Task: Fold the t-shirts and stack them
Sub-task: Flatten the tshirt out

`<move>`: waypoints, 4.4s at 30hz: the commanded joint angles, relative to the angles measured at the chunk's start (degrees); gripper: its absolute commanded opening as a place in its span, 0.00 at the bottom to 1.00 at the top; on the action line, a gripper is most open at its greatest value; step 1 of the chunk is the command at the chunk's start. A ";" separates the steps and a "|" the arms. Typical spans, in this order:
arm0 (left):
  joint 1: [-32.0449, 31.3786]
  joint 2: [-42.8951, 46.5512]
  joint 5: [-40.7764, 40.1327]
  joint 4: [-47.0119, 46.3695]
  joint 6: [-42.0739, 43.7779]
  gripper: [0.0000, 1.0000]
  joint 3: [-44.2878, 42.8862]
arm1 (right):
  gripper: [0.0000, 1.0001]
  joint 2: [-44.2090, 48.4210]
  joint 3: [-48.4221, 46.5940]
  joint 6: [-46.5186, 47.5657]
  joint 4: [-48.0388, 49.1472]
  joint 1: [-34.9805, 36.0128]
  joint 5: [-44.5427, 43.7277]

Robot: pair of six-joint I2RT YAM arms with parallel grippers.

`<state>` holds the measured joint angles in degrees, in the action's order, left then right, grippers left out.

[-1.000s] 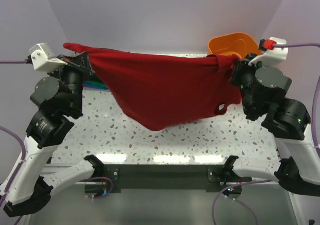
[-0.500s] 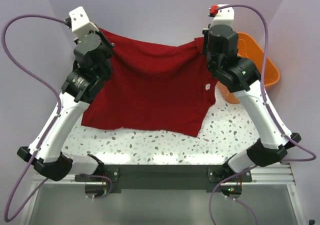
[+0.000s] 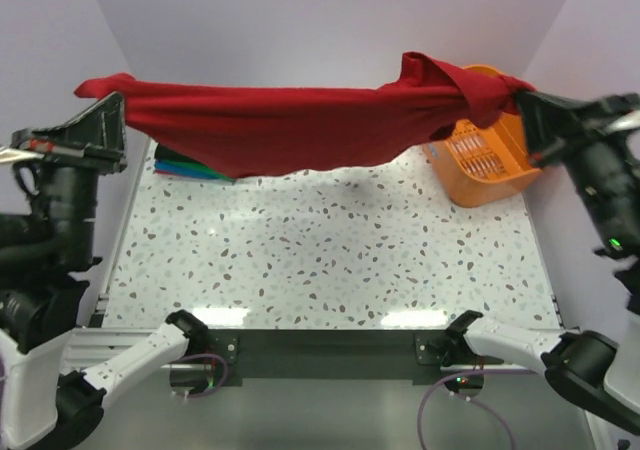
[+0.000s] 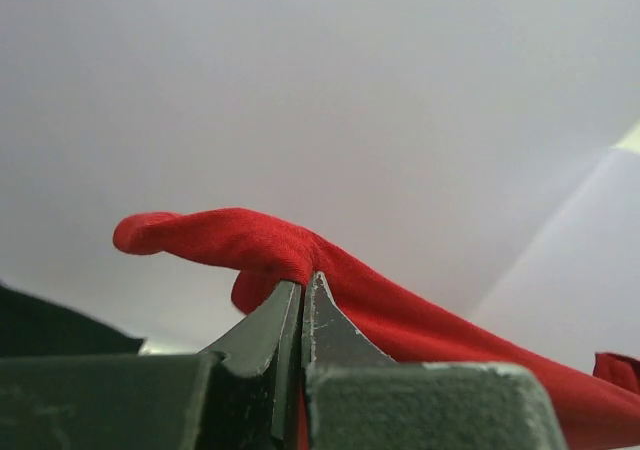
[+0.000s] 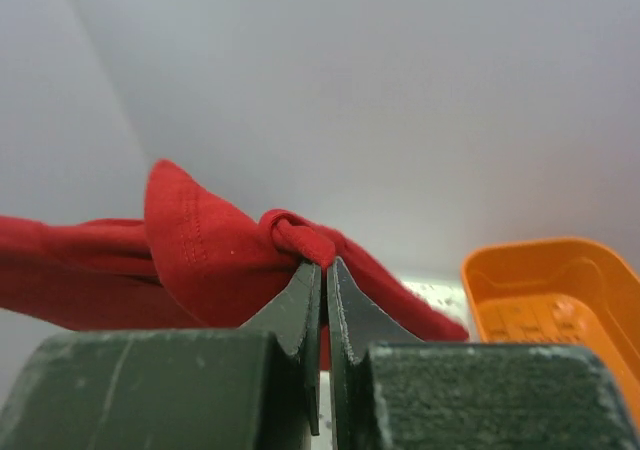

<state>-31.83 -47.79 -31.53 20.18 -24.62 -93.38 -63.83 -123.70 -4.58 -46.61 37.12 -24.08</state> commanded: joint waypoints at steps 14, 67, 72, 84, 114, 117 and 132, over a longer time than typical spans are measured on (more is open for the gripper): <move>2.39 -2.03 3.52 1.43 -4.74 0.00 -1.81 | 0.00 -2.77 -4.89 -0.44 -0.15 -0.21 -3.58; 12.24 -45.62 15.01 -11.04 -11.06 1.00 35.56 | 0.99 -57.89 32.90 -17.22 16.99 -15.93 9.14; 12.24 -55.62 15.00 -9.39 -9.57 1.00 27.13 | 0.99 -59.21 34.14 -17.74 15.59 -20.15 8.61; 12.32 -77.34 15.09 -4.19 -5.44 1.00 4.72 | 0.99 -65.35 25.45 -14.23 14.01 -25.43 7.46; 8.54 -20.17 4.99 25.31 -25.72 1.00 42.56 | 0.99 -23.28 50.56 -17.91 15.93 -8.30 6.67; 9.16 -12.96 4.02 31.98 -31.70 1.00 51.00 | 0.98 -17.22 57.33 -20.90 15.94 -7.51 6.41; 8.98 -8.54 9.29 35.27 -47.54 1.00 59.99 | 0.99 -10.17 66.13 -24.25 14.53 -7.50 4.83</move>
<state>-23.00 -54.85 -22.28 54.22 -69.43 -32.99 -74.72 -57.82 -27.16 -32.58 29.61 -18.17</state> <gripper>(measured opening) 0.997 0.986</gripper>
